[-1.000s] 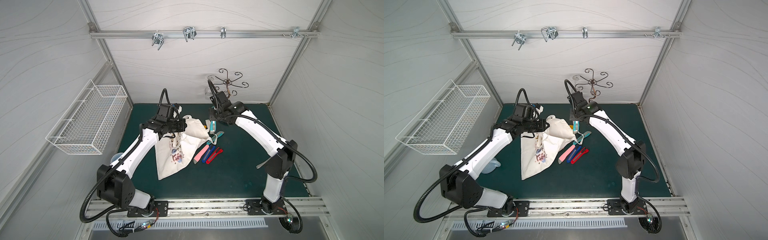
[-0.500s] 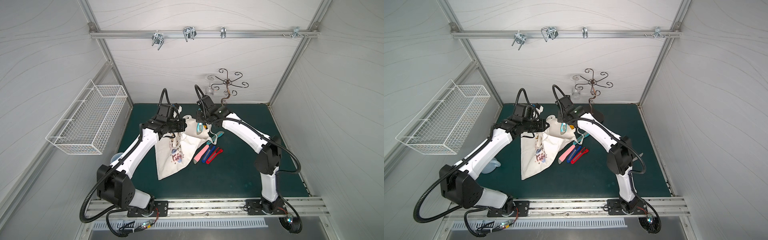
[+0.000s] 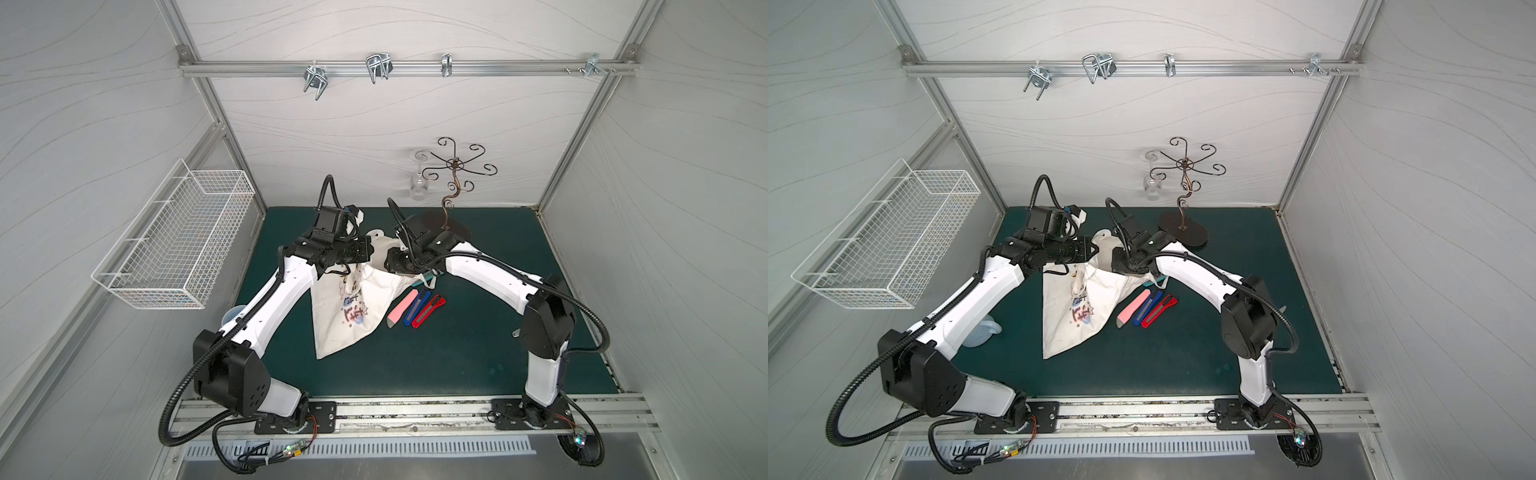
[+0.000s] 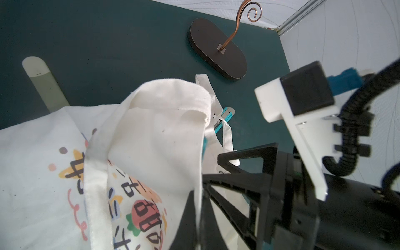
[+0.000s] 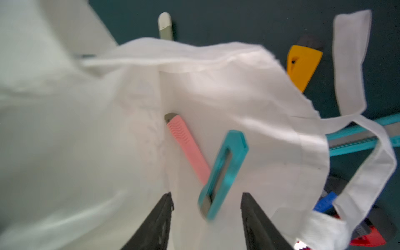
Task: Place the art knife into the pouch
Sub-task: Place the utility knife in the pouch.
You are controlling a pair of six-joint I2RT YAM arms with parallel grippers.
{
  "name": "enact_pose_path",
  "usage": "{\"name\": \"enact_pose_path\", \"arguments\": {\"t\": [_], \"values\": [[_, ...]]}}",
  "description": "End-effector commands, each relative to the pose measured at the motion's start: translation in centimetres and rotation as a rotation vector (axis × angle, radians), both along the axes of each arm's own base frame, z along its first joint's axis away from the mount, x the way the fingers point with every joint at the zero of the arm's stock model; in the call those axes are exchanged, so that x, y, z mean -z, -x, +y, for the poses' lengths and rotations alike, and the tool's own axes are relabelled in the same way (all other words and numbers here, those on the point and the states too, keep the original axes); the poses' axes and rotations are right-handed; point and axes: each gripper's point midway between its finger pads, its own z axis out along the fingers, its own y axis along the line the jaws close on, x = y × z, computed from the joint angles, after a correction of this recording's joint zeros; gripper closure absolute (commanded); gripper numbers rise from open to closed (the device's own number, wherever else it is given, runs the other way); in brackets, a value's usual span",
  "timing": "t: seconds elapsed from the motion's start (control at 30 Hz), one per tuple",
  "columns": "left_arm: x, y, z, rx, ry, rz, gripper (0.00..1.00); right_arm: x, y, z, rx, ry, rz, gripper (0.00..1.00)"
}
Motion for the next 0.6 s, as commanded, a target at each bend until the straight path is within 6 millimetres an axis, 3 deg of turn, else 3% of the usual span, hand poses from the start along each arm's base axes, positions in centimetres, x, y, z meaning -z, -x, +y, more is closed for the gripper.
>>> {"name": "enact_pose_path", "arguments": {"t": [0.0, 0.13, 0.27, 0.37, 0.57], "values": [[-2.8, -1.2, -0.4, 0.008, 0.017, -0.093, 1.0, -4.7, 0.4, -1.0, -0.067, -0.107, -0.026, 0.29], [-2.9, -1.2, -0.4, 0.006, 0.014, -0.096, 1.0, -4.5, -1.3, -6.6, 0.037, -0.01, -0.056, 0.27], [-2.8, -1.3, -0.3, 0.005, 0.012, -0.094, 1.0, -2.5, -2.2, -15.0, 0.261, 0.151, -0.024, 0.26], [-2.7, -1.4, -0.4, 0.003, 0.013, -0.092, 1.0, -0.4, -1.9, -20.6, 0.444, 0.203, 0.033, 0.26], [-2.5, -1.4, -0.3, -0.001, 0.005, -0.086, 1.0, 4.0, -0.4, -27.9, 0.68, 0.176, 0.216, 0.26]]}}
